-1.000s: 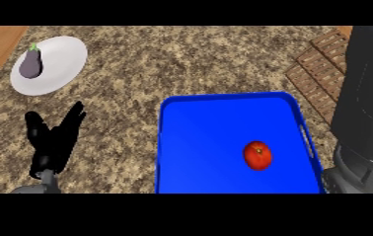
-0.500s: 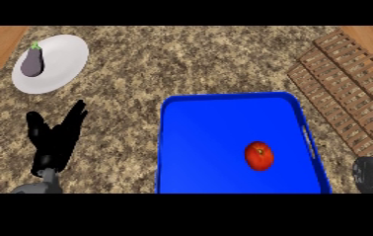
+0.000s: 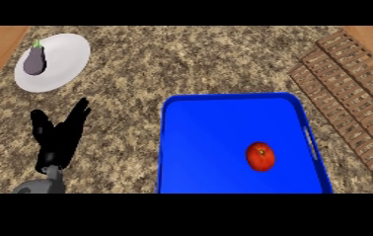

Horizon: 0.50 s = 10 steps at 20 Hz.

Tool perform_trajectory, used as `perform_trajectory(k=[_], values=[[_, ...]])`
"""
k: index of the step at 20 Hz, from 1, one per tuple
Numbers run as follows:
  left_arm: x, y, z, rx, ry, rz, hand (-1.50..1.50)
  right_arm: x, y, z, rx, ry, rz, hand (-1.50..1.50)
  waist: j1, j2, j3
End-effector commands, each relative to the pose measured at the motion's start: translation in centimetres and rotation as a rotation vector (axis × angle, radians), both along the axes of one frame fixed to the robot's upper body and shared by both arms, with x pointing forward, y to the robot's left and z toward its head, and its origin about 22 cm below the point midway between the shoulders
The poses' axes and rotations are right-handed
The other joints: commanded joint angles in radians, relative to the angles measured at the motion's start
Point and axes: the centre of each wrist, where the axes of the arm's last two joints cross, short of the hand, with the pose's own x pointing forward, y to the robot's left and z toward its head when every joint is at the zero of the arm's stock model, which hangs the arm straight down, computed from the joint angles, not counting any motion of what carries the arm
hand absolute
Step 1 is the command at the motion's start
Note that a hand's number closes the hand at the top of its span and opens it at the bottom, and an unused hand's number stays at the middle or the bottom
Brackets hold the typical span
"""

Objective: Pick the cupcake from the tray and place it in the tiered shelf

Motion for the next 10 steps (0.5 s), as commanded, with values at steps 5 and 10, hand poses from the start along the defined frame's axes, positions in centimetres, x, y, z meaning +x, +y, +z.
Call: perform_trajectory(k=[5,10], values=[[-1.1,-0.9,-1.2,-0.035,0.083,-0.013,0.00,1.2,-3.8,-1.1,0.027,0.054,-0.056,1.50,0.012,0.008,-0.007],[0.5,-0.2,0.8,-0.026,0.088,0.006,0.00,-0.2,-6.8,-3.3,-0.015,0.035,-0.062,1.50,0.004,0.007,-0.007]])
